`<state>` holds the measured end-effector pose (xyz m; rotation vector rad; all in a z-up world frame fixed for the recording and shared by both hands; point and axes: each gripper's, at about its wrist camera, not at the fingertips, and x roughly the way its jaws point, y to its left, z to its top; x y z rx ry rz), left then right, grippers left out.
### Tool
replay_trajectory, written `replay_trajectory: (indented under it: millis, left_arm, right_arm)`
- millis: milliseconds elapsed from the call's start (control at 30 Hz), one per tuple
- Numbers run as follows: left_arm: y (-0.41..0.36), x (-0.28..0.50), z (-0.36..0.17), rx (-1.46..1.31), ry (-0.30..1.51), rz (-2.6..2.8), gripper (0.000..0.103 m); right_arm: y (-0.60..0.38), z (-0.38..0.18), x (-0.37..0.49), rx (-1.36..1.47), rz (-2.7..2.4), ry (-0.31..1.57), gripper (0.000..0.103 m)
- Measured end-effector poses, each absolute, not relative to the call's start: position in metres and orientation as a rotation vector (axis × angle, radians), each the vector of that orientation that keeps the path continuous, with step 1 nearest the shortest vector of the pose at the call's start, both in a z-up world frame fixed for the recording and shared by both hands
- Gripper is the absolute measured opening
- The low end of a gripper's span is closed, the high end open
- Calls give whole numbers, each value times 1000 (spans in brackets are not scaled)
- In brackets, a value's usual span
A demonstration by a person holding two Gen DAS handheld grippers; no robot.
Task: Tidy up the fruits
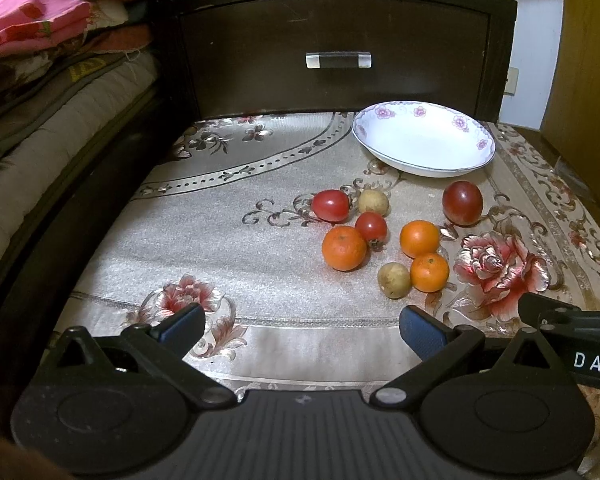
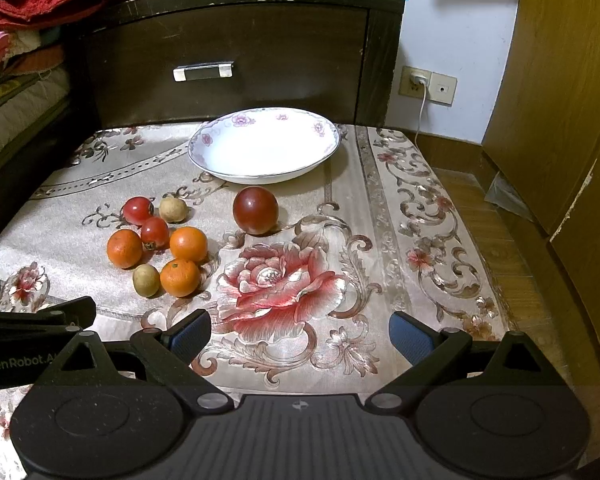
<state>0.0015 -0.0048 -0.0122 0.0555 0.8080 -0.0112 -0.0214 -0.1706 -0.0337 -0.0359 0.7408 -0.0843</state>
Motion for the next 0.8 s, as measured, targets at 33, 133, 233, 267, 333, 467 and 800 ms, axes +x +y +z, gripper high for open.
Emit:
replay_trajectory:
  millis: [33, 133, 233, 267, 333, 467, 800]
  left_arm:
    - [-5, 1, -12, 55, 809, -11, 103]
    - [-5, 1, -12, 55, 809, -11, 103]
    - [-5, 2, -13, 54, 808, -12, 103]
    - [-4, 2, -13, 53, 807, -12, 103]
    - [-3, 2, -13, 48, 807, -13, 103]
    - [-4, 3, -14, 55, 805, -15, 103]
    - [-8, 7, -15, 99, 777, -4, 103]
  right_arm:
    - [-170, -34, -21, -35, -85, 742, 93]
    - [-170, -34, -21, -35, -85, 742, 93]
    - [-170, -34, -21, -33, -84, 744, 93]
    - [-171, -34, -21, -32, -83, 744, 93]
    - [-170, -34, -21, -30, -80, 745, 92]
    - [-170, -35, -18, -28, -69, 751, 90]
    - [-164, -37, -14, -62, -49, 736, 84]
